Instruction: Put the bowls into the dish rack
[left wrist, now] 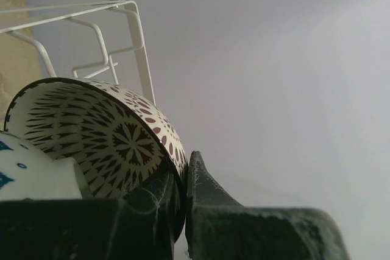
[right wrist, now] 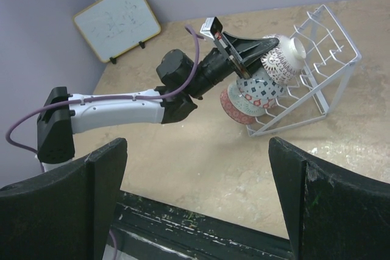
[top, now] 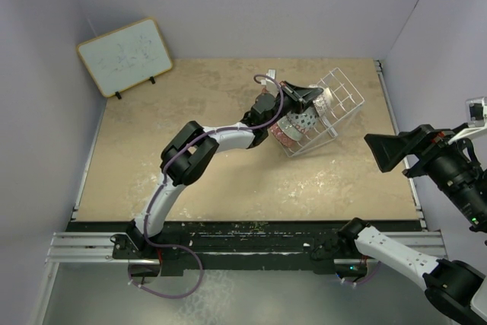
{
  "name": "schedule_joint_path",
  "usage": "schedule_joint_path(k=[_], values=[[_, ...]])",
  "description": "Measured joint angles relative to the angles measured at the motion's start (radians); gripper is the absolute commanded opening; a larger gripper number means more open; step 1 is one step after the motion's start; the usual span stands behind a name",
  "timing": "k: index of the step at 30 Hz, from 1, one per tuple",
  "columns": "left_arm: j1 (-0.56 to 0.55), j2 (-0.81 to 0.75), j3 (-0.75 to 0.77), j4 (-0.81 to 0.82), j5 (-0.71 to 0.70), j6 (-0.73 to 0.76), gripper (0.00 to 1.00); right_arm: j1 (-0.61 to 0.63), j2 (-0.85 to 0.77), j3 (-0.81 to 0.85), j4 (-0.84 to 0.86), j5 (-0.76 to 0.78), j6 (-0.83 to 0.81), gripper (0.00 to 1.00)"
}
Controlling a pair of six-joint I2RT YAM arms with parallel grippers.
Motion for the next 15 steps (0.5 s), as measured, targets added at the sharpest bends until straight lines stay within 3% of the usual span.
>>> schedule_joint_path(k=[15], values=[[-0.003, 0.090, 0.071, 0.143, 0.008, -0.008, 0.00, 0.006, 0.000, -0.014, 0.000, 0.016, 0.006, 1.00]])
